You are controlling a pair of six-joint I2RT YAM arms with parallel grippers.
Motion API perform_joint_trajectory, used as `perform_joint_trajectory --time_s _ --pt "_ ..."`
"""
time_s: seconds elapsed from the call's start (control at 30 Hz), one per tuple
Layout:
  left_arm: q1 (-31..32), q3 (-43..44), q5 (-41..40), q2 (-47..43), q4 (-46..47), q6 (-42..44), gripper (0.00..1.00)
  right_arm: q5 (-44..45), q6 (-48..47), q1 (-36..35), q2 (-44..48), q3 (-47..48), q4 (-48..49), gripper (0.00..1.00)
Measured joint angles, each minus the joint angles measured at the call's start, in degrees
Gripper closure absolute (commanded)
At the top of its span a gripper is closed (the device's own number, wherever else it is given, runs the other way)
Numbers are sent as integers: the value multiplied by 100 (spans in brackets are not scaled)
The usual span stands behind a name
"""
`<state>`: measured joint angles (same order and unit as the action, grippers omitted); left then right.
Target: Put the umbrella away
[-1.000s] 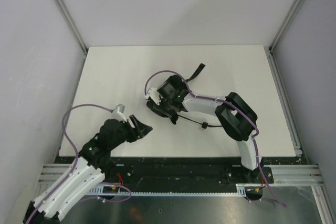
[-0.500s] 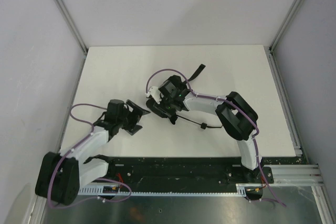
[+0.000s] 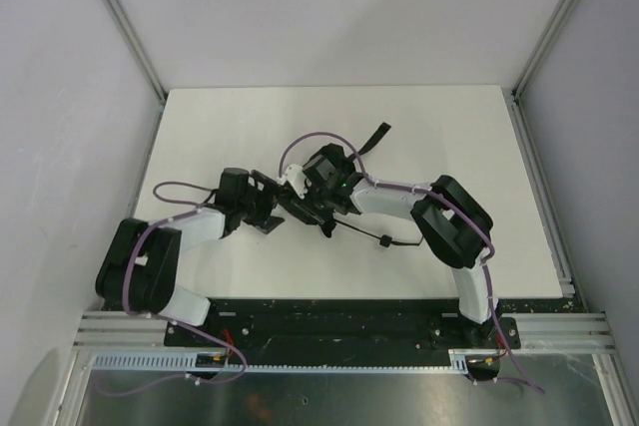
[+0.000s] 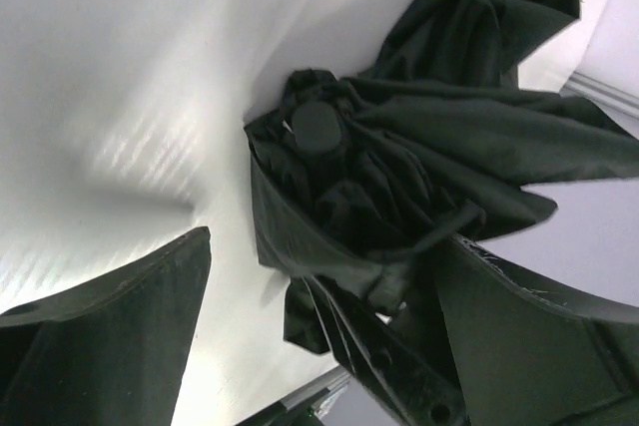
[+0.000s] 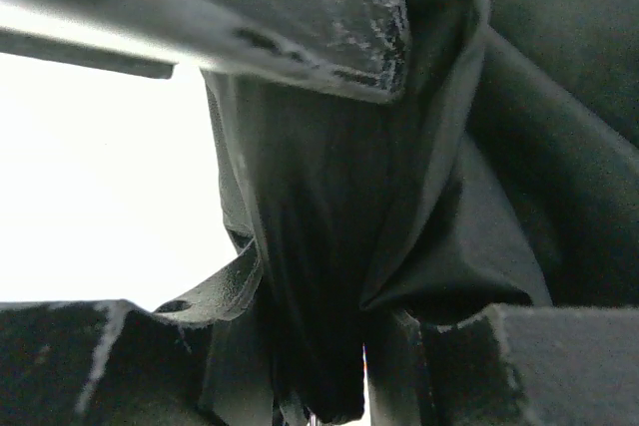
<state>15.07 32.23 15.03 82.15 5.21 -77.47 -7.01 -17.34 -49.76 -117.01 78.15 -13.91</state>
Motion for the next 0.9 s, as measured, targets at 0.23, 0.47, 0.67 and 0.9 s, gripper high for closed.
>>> perform_joint_trajectory --time_s 0.23,0.47,0.67,0.9 --pt "127 278 -37 852 492 -170 36 20 0 -7 90 -181 297 100" --pt "192 315 -160 1086 717 -79 75 164 -26 -72 179 -402 612 100" --pt "208 313 -232 1040 763 2 94 575 9 -214 306 -713 1049 86" --pt "247 313 -238 1003 835 157 100 776 164 -280 514 -1060 1366 33"
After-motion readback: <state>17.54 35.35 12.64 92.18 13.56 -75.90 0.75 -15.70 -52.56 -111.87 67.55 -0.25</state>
